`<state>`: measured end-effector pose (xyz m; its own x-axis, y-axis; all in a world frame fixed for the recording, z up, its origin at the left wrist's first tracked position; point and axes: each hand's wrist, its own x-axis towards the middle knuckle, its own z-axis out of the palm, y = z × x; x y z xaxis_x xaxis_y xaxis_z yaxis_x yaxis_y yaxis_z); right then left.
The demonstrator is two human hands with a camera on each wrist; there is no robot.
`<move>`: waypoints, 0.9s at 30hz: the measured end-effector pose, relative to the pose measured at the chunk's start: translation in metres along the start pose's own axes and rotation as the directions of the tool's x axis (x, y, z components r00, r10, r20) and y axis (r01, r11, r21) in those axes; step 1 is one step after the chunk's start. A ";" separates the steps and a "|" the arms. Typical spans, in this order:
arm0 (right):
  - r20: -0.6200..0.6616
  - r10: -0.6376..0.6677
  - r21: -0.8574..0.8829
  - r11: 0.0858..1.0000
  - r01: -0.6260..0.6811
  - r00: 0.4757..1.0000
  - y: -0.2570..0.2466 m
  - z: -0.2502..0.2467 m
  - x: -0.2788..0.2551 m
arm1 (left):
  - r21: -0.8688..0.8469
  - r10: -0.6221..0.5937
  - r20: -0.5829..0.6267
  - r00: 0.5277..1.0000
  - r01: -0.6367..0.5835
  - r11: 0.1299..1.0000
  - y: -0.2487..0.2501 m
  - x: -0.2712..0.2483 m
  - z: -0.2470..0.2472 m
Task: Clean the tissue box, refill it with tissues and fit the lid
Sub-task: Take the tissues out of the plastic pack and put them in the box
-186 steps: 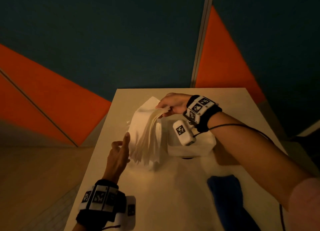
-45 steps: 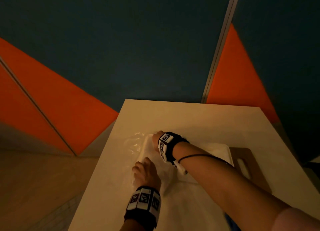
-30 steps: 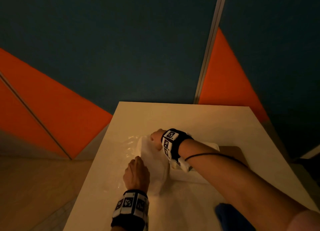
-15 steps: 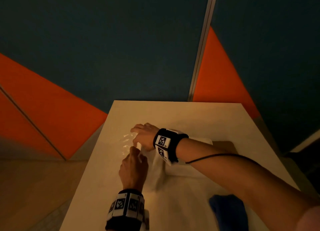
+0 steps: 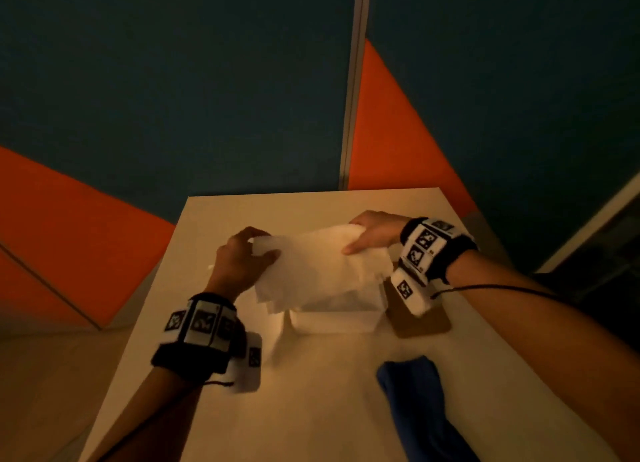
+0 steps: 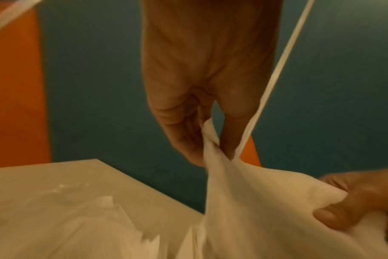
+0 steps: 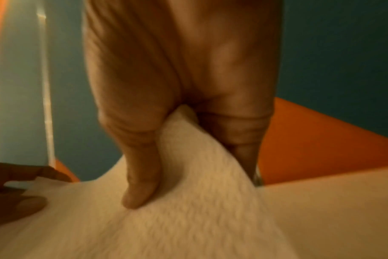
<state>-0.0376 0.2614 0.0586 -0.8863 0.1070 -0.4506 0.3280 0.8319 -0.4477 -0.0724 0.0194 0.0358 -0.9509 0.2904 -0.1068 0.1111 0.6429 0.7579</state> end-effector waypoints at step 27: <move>-0.086 0.058 -0.151 0.986 -0.070 0.995 0.040 0.078 0.036 | 0.656 0.169 0.257 0.952 -0.300 0.692 -0.016 0.011 0.117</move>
<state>-0.0304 0.2560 -0.0358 -0.8906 0.2015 -0.4076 0.3366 0.8949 -0.2931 -0.0508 0.0950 -0.0533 -0.8118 0.5672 -0.1386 0.5520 0.8229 0.1344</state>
